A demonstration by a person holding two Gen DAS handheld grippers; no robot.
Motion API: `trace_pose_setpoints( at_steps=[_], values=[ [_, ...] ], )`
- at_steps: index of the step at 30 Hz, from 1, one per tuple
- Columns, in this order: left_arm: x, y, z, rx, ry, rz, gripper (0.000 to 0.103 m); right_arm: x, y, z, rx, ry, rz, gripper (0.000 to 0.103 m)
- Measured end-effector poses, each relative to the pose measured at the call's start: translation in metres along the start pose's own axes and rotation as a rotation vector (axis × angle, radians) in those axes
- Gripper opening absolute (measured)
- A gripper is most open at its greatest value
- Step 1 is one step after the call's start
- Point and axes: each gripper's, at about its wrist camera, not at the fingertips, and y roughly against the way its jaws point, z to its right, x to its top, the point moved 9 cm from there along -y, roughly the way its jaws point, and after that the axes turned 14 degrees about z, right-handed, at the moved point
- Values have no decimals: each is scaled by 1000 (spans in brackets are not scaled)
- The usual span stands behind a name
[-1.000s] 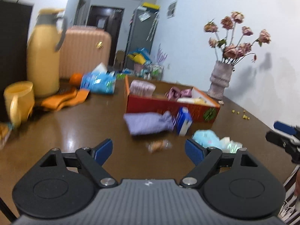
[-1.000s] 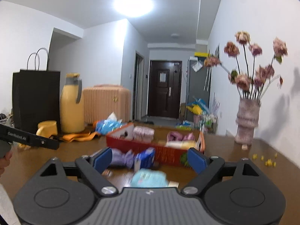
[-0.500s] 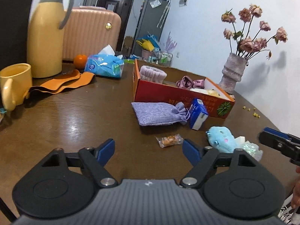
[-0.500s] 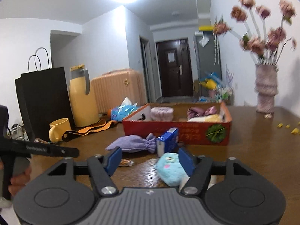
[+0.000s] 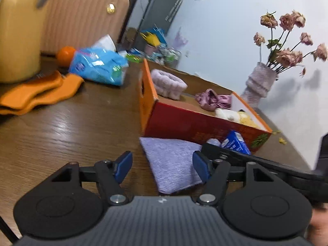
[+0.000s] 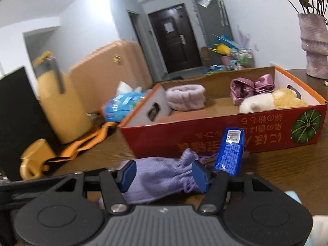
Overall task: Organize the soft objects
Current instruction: 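Reach both tools to the lavender drawstring pouch and close on it, then carry the lavender pouch into the box beside the headband and open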
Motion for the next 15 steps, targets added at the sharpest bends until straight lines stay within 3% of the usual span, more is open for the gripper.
trace_pose_setpoints(
  at_steps=[2, 4, 6, 12, 15],
  values=[
    [-3, -7, -1, -19, 25, -15, 61, -1, -6, 2, -33, 44, 14, 68],
    [-11, -13, -2, -30, 51, -53, 40, -4, -12, 3, -43, 67, 11, 73],
    [-19, -17, -2, -53, 80, -91, 30, -8, -16, 5, -34, 62, -8, 72],
    [-22, -15, 1, -93, 103, -99, 16, -15, -16, 8, 52, -45, -45, 36],
    [-24, -5, 10, -113, 84, -100, 14, -15, -2, 7, 75, -59, -39, 29]
  ],
)
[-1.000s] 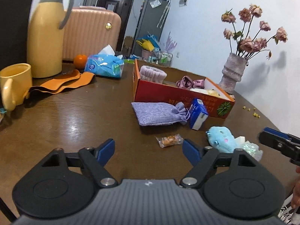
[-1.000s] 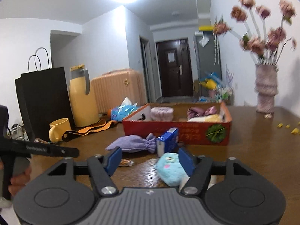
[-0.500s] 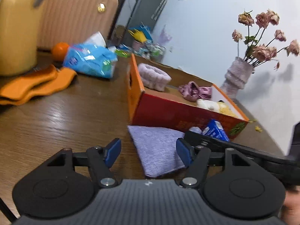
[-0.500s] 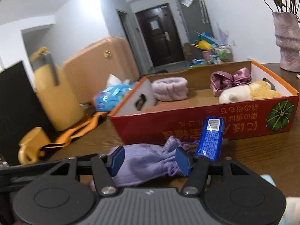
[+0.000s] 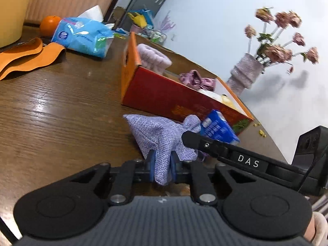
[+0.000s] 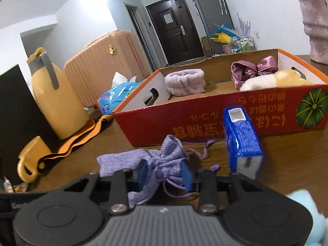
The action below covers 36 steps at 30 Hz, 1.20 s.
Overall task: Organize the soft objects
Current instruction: 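Carry the lavender pouch into the box beside the headband and open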
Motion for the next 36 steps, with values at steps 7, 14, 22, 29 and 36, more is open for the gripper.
trace_pose_setpoints(
  at_steps=[7, 14, 22, 29, 36],
  values=[
    [-8, 36, 49, -100, -45, 34, 14, 16, 73, -2, 17, 22, 91, 28],
    [-17, 52, 103, -176, -129, 42, 14, 25, 136, 15, -30, -16, 179, 28],
    [12, 39, 119, -172, -158, 73, 14, 63, 130, 24, 0, -38, 208, 28],
    [113, -49, 94, -55, -193, 30, 14, 144, 1, 39, 35, -34, 83, 27],
    [155, -168, 24, 146, -202, -97, 14, 150, -143, 72, -49, -122, -141, 27]
  ],
)
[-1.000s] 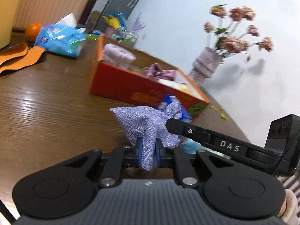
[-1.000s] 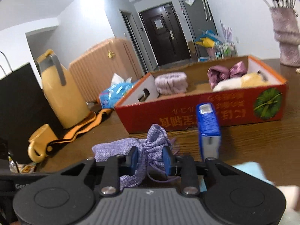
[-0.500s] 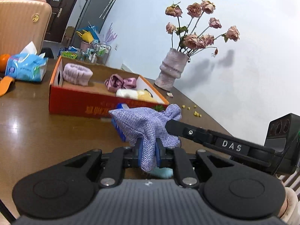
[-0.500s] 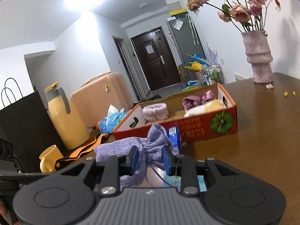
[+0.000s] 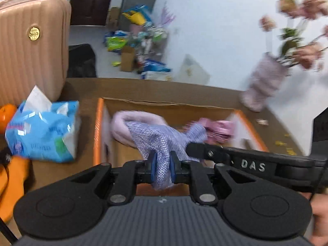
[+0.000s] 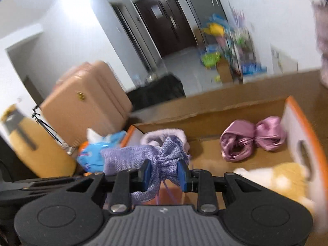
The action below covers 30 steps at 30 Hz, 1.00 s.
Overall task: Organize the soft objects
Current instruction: 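Carry the lavender pouch into the box beside the headband and open, then withdraw both open tools from the box back over the table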
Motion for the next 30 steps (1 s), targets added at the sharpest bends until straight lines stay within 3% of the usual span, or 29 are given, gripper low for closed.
trace_pose_setpoints(
  at_steps=[3, 6, 10, 14, 15, 18, 22, 26, 30],
  values=[
    [-9, -33, -18, 25, 8, -66, 14, -7, -35, 8, -46, 26, -45, 29],
    [-19, -48, -22, 72, -79, -79, 16, -14, -56, 15, -60, 46, -100, 29],
    [-25, -45, -18, 100, -172, -37, 20, -27, -69, 20, -55, 44, -186, 30],
    [-25, -38, -18, 108, -158, -51, 26, -28, -64, 7, -43, 121, -204, 34],
    [-22, -36, -19, 106, -151, -55, 32, -27, -60, 5, -38, 127, -200, 35],
    [-11, -22, -22, 114, -157, -25, 44, -19, -43, 5, -22, 131, -173, 44],
    [14, 14, -21, 137, -156, 50, 48, 9, -5, 8, -30, 134, -95, 47],
    [40, 60, -17, 163, -146, 124, 51, 43, 53, 12, -53, 156, 0, 54],
    [51, 107, -7, 172, -142, 205, 65, 65, 124, 17, -77, 229, 114, 70]
  ],
)
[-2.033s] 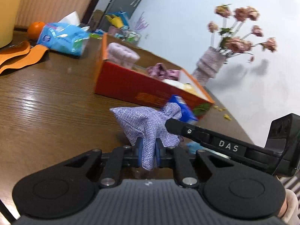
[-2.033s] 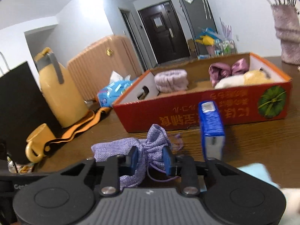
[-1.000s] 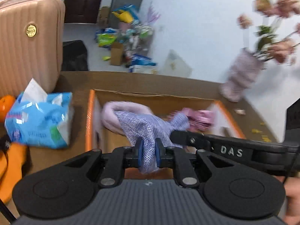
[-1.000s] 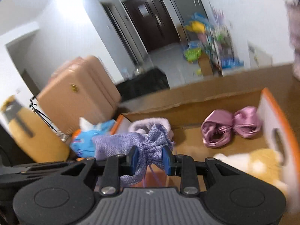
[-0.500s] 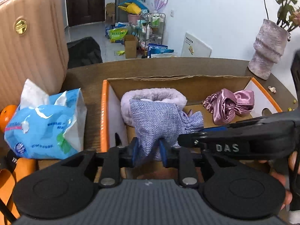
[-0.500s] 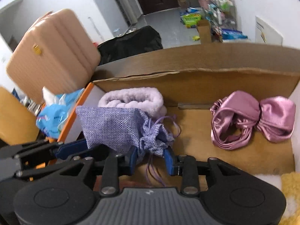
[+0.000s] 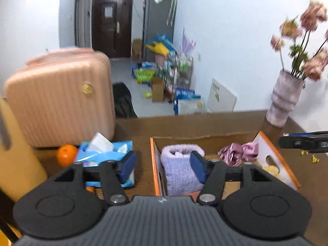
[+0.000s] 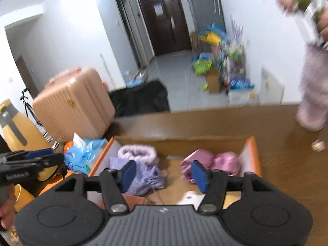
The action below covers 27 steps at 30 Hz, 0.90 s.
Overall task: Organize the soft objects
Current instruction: 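Withdraw both open tools from the box back over the table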
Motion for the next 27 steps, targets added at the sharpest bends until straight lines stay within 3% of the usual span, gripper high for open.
trace_pose_setpoints(
  at_steps=[7, 16, 22, 27],
  values=[
    [-2, 72, 14, 1, -40, 130, 75, 2, 91, 13, -78, 128, 158, 81],
    [-9, 142, 34, 4, -61, 262, 83, -13, 152, -19, -36, 185, 299, 86],
    [-52, 188, 39, 5, -64, 292, 85, -54, 194, -41, 16, 238, 356, 87],
    [-102, 217, 45, -26, -42, 265, 86, -101, 226, -53, 46, 253, 375, 91]
  ],
)
